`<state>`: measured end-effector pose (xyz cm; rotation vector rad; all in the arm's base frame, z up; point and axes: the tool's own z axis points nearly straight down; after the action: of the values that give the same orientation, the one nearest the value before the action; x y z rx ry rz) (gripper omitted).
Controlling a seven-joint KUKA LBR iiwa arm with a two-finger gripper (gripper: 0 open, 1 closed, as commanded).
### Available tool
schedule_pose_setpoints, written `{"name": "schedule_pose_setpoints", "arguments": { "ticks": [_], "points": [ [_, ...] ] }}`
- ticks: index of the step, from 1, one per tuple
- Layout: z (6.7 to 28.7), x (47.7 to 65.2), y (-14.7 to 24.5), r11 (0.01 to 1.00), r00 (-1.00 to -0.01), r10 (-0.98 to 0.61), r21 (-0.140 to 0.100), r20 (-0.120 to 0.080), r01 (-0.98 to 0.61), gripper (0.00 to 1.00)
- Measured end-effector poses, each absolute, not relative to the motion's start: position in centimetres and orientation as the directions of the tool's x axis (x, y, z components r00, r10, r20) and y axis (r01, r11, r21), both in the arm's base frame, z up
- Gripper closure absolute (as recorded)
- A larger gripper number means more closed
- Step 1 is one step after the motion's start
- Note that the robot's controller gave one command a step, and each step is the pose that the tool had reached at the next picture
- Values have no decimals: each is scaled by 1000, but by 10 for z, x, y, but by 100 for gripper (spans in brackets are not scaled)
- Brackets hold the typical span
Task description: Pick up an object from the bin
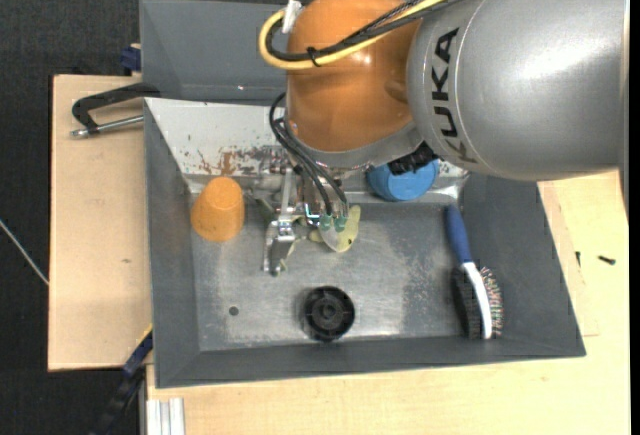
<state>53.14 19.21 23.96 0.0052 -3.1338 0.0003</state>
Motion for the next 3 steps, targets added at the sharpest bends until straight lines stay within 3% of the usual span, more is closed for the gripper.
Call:
{"name": "schedule_pose_setpoints", "arguments": {
  "ticks": [1,2,3],
  "points": [
    [141,569,139,993,-993,121,-3,6,121,0],
    [95,568,113,949,-949,316,-2,5,316,0],
    [96,569,114,949,-949,316,1,2,316,100]
  ]
}}
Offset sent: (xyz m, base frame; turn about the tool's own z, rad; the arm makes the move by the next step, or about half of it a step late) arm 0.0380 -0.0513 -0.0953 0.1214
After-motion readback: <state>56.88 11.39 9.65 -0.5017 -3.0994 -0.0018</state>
